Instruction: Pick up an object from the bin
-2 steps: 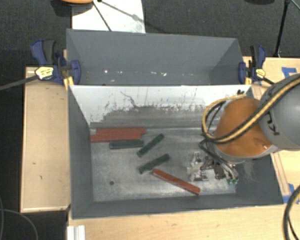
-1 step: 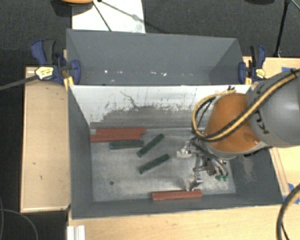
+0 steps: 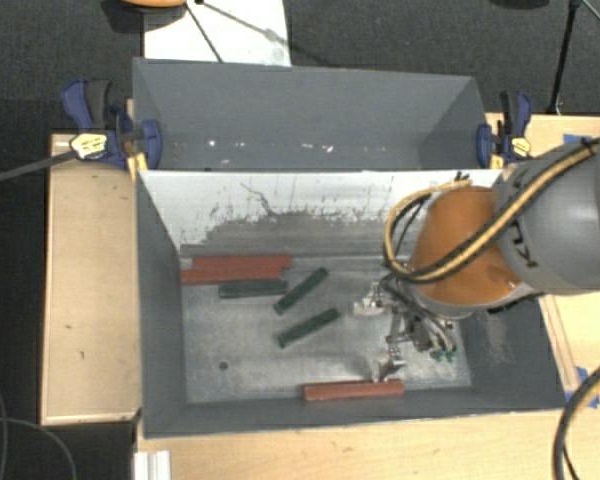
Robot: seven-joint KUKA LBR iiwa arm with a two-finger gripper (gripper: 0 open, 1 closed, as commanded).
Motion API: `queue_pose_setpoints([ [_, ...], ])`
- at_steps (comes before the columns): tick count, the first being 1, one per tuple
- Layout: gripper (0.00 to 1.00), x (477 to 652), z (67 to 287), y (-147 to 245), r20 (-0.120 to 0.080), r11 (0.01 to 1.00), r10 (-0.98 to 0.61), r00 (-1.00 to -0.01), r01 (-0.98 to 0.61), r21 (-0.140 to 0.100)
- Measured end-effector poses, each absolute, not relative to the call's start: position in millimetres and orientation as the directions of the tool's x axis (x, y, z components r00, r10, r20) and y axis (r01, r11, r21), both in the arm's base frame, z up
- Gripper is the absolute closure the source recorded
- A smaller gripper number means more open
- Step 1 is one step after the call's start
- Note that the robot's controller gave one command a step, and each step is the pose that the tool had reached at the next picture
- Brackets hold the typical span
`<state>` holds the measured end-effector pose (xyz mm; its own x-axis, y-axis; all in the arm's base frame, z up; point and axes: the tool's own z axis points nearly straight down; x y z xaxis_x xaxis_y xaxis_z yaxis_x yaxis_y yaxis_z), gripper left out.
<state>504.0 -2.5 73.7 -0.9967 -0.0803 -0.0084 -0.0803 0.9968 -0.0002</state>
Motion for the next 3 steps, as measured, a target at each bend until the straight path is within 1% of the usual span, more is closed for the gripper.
queue_pose_setpoints([
  [1,0.0,517.9,103.4,46.8,0.001,0.998,-0.069,-0.998,-0.069,-0.001],
  [2,1.0,537.1,74.7,82.6,-0.007,0.994,-0.113,-0.994,-0.113,0.0],
  [3,1.0,537.1,74.7,82.6,-0.007,0.994,-0.113,-0.994,-0.113,0.0],
])
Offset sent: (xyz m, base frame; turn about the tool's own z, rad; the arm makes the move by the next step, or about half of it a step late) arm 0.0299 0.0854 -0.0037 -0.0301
